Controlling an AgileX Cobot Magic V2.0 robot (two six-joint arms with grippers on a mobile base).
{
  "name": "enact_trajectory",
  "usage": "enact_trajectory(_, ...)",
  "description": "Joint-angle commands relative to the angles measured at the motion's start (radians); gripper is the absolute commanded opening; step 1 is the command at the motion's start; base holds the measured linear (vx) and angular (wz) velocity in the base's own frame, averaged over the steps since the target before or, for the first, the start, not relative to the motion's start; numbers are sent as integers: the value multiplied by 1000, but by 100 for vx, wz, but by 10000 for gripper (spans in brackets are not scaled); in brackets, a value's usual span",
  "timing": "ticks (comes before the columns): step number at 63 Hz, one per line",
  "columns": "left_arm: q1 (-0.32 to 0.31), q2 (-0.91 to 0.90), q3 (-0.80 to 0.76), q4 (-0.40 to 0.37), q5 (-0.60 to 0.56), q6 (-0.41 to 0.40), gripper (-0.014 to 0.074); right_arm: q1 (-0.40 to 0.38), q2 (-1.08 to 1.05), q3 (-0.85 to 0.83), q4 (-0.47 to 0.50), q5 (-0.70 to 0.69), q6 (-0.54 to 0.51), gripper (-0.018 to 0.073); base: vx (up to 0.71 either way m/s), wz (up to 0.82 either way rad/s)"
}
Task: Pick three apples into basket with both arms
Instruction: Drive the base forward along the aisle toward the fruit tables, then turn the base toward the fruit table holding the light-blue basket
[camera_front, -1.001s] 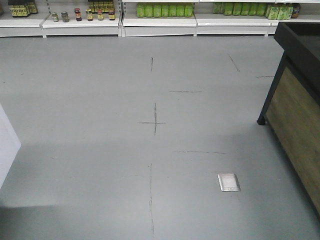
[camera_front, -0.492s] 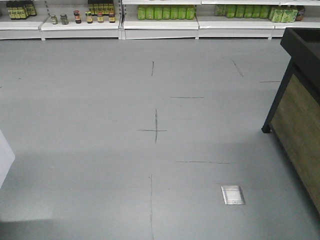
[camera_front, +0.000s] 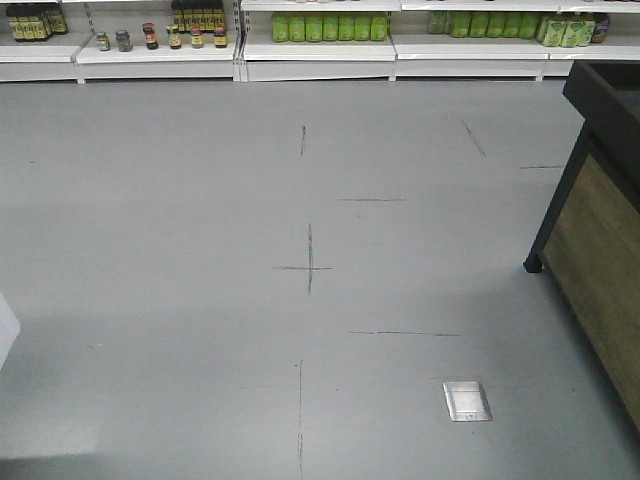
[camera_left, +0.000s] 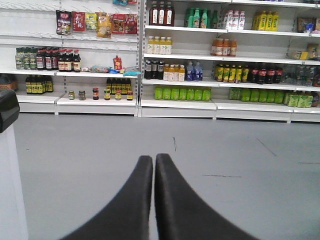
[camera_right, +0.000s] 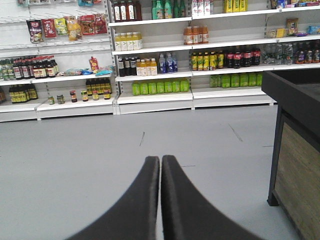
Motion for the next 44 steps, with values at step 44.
enact_trajectory(44,2,-3,4,-1,-76,-2,-6,-3,-3,13,-3,-69,-11,-9,4,-12)
